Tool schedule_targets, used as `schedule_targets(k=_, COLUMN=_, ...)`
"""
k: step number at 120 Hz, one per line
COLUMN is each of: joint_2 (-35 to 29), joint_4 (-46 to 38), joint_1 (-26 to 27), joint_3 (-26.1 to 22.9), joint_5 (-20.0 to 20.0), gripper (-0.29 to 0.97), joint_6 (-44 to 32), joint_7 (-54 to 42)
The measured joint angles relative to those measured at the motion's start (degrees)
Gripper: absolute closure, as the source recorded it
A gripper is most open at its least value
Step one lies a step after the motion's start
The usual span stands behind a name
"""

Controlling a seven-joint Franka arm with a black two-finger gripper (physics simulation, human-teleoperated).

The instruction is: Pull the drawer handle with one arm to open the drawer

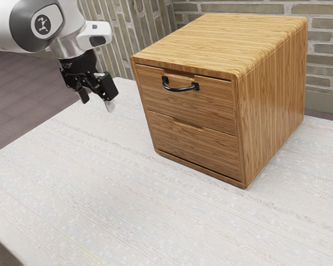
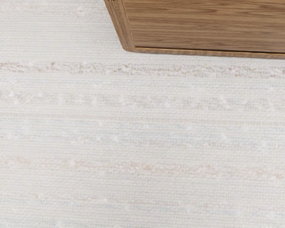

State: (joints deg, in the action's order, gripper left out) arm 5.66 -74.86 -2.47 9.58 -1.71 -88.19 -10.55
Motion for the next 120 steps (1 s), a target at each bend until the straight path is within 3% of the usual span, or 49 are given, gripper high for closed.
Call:
schedule_targets(k=18, joint_2=0.0, joint_4=0.2, joint_1=0.1, joint_3=0.0, joint_5=0.1, gripper=0.00, joint_6=0.0, joint_7=-1.0)
schedule_targets(k=34, joint_2=-2.8, joint_4=11.8, joint_1=0.2, joint_3=-0.1, joint_5=0.2, gripper=0.00, joint_6=3.7, joint_7=1.7)
schedule_targets(k=64, joint_2=-11.7, joint_4=13.7, joint_1=0.1, joint_3=-5.5, joint_5=2.7, gripper=0.00, joint_6=15.0, joint_7=24.7)
schedule_targets(k=83, joint_2=-8.8, joint_4=11.5, joint_1=0.8, joint_3=-6.5, joint_5=9.5, gripper=0.01, joint_6=14.9, joint_7=39.0)
schedule_targets(k=120, joint_2=-2.3, joint_4=11.5, joint_1=-0.1, joint_3=-7.2, joint_5=8.2, gripper=0.04, joint_6=12.3, joint_7=62.9)
